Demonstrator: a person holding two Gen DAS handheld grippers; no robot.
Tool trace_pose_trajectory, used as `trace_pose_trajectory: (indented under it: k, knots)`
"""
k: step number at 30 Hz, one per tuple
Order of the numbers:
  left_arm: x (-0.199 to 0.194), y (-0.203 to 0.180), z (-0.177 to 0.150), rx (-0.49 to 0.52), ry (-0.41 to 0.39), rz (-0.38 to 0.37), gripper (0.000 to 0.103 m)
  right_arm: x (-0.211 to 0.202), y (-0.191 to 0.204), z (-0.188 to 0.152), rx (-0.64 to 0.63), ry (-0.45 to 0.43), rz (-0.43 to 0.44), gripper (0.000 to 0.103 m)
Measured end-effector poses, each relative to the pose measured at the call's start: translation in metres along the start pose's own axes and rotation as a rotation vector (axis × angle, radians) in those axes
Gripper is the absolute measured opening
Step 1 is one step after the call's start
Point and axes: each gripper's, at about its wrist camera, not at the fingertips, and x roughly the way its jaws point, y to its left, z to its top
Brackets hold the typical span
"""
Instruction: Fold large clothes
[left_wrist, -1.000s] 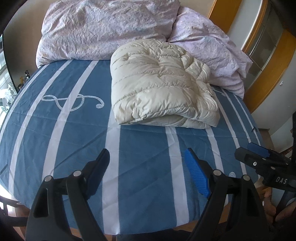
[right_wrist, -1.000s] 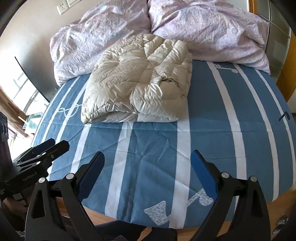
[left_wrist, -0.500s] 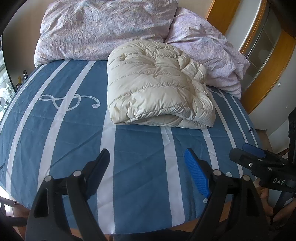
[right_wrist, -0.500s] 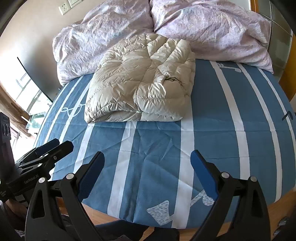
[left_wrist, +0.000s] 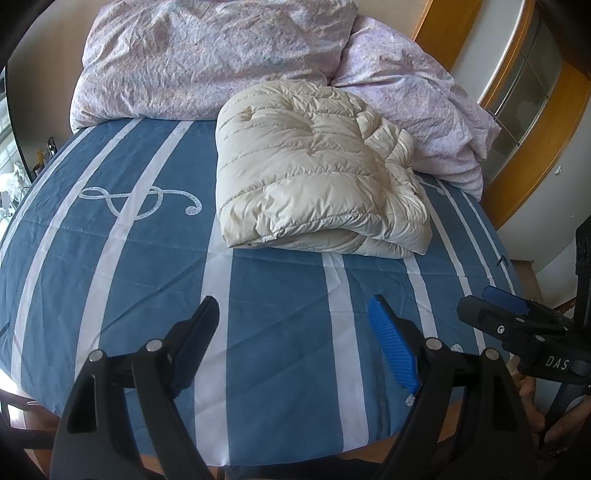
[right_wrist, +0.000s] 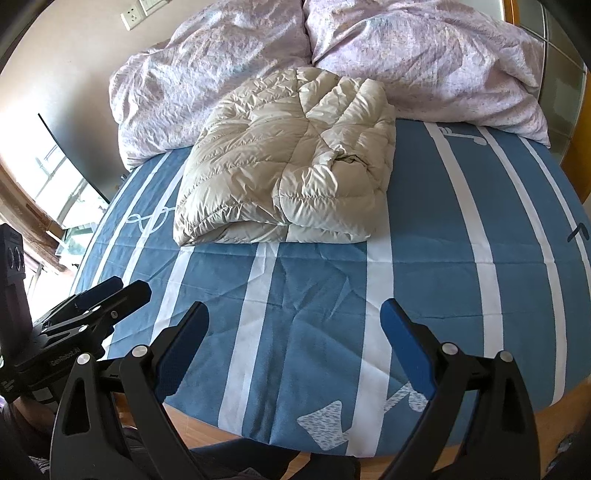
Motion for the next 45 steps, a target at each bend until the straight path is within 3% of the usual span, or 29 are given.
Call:
trace_pose_trajectory:
  k: [45]
  knots:
    - [0.0043,-0.0009,0.0021,0.01,0.0,-0.005,0.082,0.0067,-0.0029,0.0001,0.006,0.014,0.004,0.096]
